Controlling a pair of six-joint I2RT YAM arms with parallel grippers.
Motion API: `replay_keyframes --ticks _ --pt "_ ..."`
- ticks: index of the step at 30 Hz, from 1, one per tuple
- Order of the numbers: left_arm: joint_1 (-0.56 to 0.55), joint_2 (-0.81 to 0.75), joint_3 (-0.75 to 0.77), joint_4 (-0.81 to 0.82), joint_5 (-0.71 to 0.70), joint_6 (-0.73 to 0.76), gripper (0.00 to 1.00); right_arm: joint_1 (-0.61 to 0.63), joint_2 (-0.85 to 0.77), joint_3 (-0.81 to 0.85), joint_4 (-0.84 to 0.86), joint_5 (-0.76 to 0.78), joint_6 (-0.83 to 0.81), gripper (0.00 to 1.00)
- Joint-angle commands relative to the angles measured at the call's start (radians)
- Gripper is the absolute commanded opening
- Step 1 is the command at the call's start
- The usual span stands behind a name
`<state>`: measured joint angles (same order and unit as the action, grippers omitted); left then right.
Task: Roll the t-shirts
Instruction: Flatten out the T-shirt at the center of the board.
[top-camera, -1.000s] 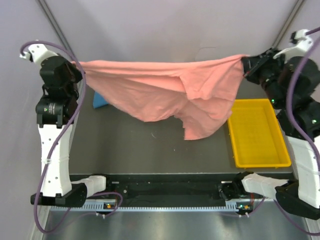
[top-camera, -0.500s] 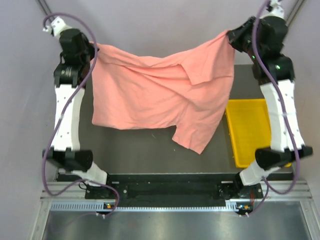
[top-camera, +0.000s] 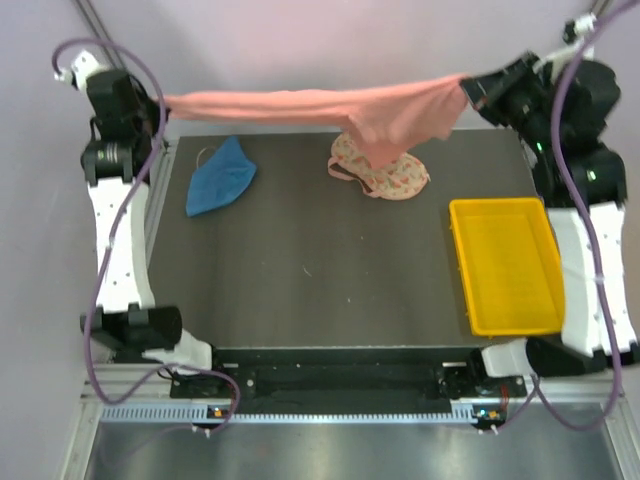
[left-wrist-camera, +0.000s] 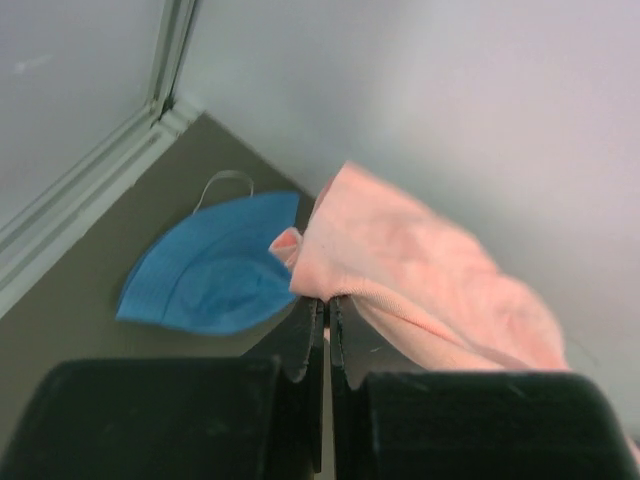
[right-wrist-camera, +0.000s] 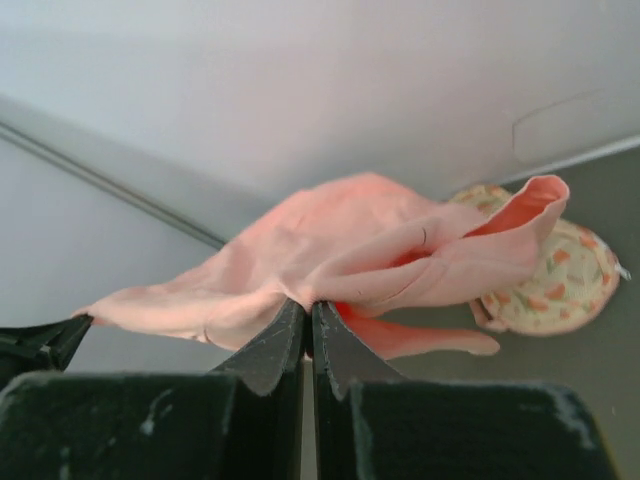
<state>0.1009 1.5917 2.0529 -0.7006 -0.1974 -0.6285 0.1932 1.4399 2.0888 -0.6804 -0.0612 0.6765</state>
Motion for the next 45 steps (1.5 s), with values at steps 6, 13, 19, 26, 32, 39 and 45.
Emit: replay_keyframes --ticks 6,13,19,26,32,39,45 --pt "-0.001 -0.328 -0.790 0.122 0.036 0.000 0.00 -0.011 -0.257 -0.794 0.106 -0.087 0.038 0.00" --pt "0.017 -0.265 -1.180 0.224 0.157 -0.073 0.51 -0.011 -0.141 -1.107 0.225 -0.092 -0.023 0.41" --pt "0.020 -0.397 -1.215 0.103 0.030 -0.069 0.69 0.014 -0.317 -1.196 0.134 -0.037 -0.069 0.64" --pt "0.037 -0.429 -1.318 0.118 -0.011 -0.135 0.52 0.109 -0.565 -1.394 0.101 -0.019 0.001 0.63" --pt "0.039 -0.323 -1.300 0.197 -0.017 -0.137 0.48 0.212 -0.622 -1.527 0.146 0.018 0.073 0.61" --pt "0.034 -0.133 -1.120 0.181 -0.019 -0.082 0.38 0.218 -0.609 -1.598 0.199 0.041 0.061 0.60" --pt "0.025 -0.084 -1.093 0.164 -0.051 -0.079 0.35 0.216 -0.561 -1.606 0.249 0.040 0.054 0.61"
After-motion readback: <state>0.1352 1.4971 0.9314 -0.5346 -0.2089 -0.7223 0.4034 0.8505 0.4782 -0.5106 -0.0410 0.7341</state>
